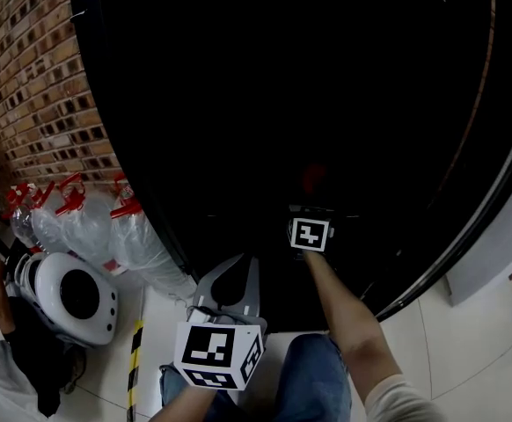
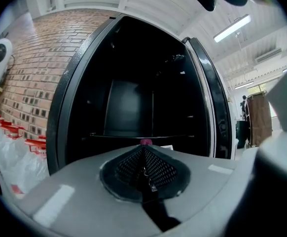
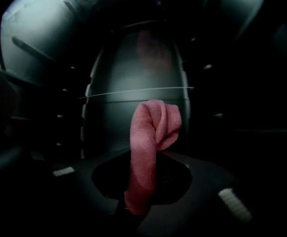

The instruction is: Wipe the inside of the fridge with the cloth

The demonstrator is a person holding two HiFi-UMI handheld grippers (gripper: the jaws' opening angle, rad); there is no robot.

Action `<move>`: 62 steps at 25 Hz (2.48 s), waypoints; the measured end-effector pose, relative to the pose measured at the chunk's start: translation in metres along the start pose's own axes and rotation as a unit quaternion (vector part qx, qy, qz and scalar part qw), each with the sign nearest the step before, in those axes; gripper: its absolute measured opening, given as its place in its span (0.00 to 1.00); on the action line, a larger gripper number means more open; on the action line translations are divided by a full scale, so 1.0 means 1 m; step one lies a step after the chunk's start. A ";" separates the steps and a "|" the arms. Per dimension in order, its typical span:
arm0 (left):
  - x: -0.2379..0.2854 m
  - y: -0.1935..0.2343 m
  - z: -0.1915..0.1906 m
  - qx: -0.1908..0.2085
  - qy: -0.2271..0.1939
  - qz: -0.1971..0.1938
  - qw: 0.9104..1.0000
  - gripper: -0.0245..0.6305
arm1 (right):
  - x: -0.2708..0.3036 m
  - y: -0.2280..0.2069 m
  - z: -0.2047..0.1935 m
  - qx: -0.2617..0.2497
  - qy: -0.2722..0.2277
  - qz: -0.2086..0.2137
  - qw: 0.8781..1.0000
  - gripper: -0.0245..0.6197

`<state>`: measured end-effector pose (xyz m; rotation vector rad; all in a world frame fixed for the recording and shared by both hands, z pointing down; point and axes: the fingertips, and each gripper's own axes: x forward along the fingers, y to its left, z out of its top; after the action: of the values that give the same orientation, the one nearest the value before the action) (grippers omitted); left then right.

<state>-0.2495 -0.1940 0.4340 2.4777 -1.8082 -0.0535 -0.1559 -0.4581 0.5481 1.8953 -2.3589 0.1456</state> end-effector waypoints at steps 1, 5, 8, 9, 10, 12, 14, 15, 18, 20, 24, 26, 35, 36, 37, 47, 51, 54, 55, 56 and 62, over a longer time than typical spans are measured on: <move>0.001 -0.003 -0.001 0.001 0.001 -0.004 1.000 0.06 | -0.002 -0.006 -0.001 0.004 0.001 -0.007 1.000 0.13; 0.004 -0.010 -0.004 0.003 0.004 -0.012 1.000 0.06 | -0.007 -0.015 -0.003 0.010 0.008 -0.008 1.000 0.13; 0.006 -0.013 -0.004 0.003 0.004 -0.015 1.000 0.06 | -0.017 -0.017 0.000 0.011 0.005 -0.004 1.000 0.13; 0.007 -0.013 -0.004 0.003 0.005 -0.016 1.000 0.06 | -0.021 -0.016 0.002 0.014 0.002 -0.001 1.000 0.13; 0.008 -0.014 -0.004 0.003 0.005 -0.016 1.000 0.06 | -0.026 -0.014 0.004 0.017 -0.003 0.004 1.000 0.13; 0.011 -0.015 -0.004 0.002 0.005 -0.017 1.000 0.06 | -0.038 -0.007 0.011 0.010 -0.016 0.020 1.000 0.13; 0.014 -0.020 -0.002 0.001 0.004 -0.021 1.000 0.06 | -0.053 0.000 0.015 0.004 -0.026 0.036 0.999 0.13; 0.015 -0.023 -0.001 0.002 0.003 -0.023 1.000 0.06 | -0.062 0.002 0.015 0.009 -0.028 0.041 0.999 0.13; 0.022 -0.031 0.000 0.006 0.003 -0.032 0.999 0.06 | -0.090 0.002 0.013 0.027 -0.034 0.052 0.998 0.13; 0.028 -0.038 -0.002 0.006 0.005 -0.039 0.999 0.06 | -0.108 0.002 0.013 0.031 -0.039 0.060 0.997 0.13; 0.038 -0.048 -0.010 0.003 0.012 -0.050 0.999 0.06 | -0.145 0.008 0.013 0.039 -0.050 0.079 0.995 0.13; 0.043 -0.053 -0.015 0.000 0.017 -0.056 0.998 0.06 | -0.162 0.010 0.011 0.037 -0.057 0.085 0.994 0.13; 0.053 -0.068 -0.034 0.004 0.032 -0.068 0.997 0.06 | -0.237 0.011 0.000 -0.022 -0.082 0.081 0.993 0.13; 0.054 -0.069 -0.035 0.004 0.034 -0.070 0.997 0.06 | -0.241 0.009 0.001 -0.022 -0.084 0.080 0.993 0.13; 0.055 -0.070 -0.036 0.004 0.036 -0.071 0.997 0.06 | -0.243 0.007 0.002 -0.019 -0.087 0.080 0.993 0.13; 0.046 -0.075 -0.005 0.000 0.013 -0.076 0.997 0.06 | -0.276 0.021 0.053 -0.040 -0.120 0.106 0.986 0.13; 0.039 -0.077 0.046 -0.003 -0.002 -0.073 0.997 0.06 | -0.295 0.030 0.111 -0.036 -0.132 0.123 0.983 0.13; 0.023 -0.080 0.093 -0.001 0.003 -0.068 0.998 0.06 | -0.318 0.042 0.162 -0.031 -0.133 0.137 0.981 0.13; 0.017 -0.084 0.109 0.001 0.007 -0.071 0.997 0.06 | -0.326 0.045 0.177 -0.027 -0.128 0.139 0.982 0.13; 0.012 -0.089 0.126 0.000 0.009 -0.074 0.997 0.06 | -0.332 0.046 0.194 -0.021 -0.124 0.140 0.982 0.13; -0.016 -0.122 0.221 0.002 0.006 -0.081 0.997 0.06 | -0.372 0.042 0.289 0.005 -0.112 0.140 0.984 0.13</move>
<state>-0.1540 -0.1501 0.2041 2.6153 -1.6014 -0.0423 -0.1250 -0.1319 0.2078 1.6502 -2.7707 -0.0341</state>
